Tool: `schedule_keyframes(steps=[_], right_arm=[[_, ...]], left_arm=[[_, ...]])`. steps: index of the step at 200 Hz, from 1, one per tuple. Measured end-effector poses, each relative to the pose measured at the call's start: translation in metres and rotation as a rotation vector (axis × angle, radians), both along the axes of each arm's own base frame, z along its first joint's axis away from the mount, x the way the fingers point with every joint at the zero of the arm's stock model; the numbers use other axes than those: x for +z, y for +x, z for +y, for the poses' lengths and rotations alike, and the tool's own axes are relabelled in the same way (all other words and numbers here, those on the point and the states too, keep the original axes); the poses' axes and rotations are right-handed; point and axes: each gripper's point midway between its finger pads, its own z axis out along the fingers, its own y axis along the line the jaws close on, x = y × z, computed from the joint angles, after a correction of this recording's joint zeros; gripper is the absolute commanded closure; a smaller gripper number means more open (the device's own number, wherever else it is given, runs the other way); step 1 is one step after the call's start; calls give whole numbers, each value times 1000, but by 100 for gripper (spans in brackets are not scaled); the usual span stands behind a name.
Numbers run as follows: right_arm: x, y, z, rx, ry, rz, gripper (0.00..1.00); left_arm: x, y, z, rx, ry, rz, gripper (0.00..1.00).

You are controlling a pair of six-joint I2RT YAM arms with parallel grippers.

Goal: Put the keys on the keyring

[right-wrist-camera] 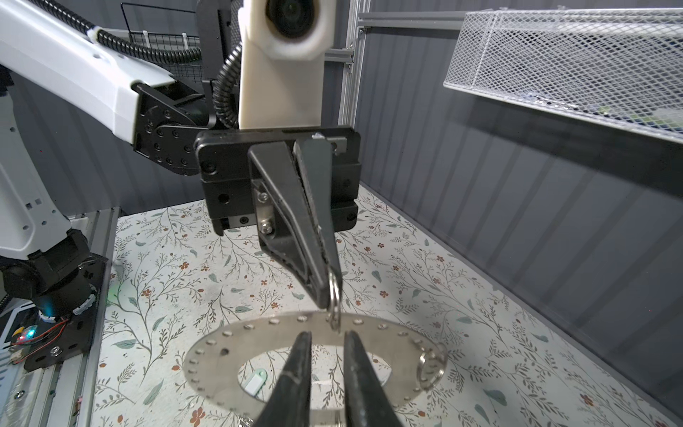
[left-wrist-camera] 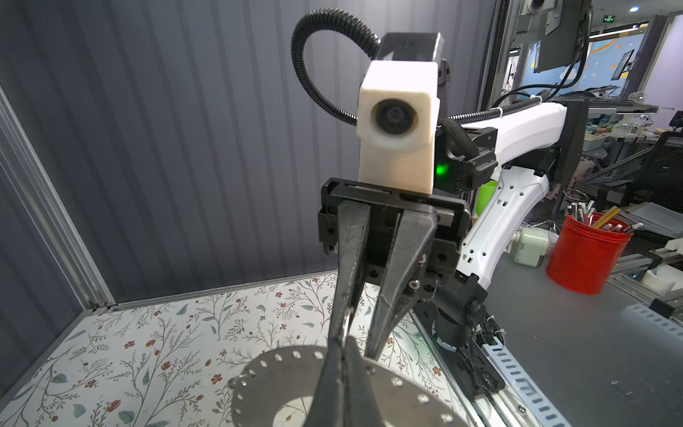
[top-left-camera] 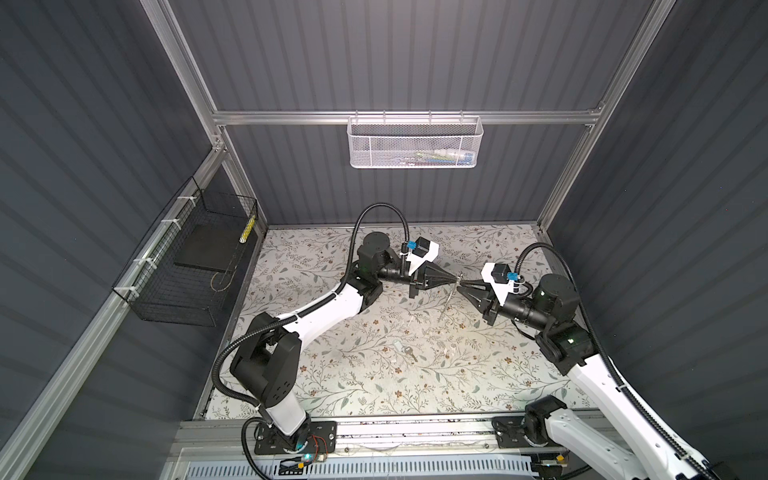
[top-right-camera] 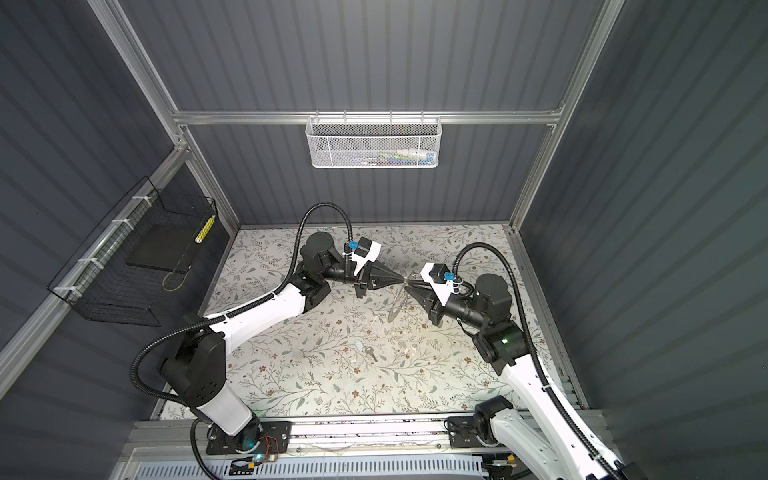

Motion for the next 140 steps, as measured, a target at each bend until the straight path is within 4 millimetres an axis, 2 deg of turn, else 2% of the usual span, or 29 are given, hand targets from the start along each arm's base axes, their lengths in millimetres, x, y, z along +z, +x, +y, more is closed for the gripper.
schedule_keyframes(steps=[80, 140], right_arm=[[7, 0, 3, 21, 34, -16, 89], [4, -1, 6, 45, 41, 5, 100]], left_arm=[[-1, -3, 1, -22, 2, -2, 100], [-5, -3, 3, -26, 15, 0, 100]])
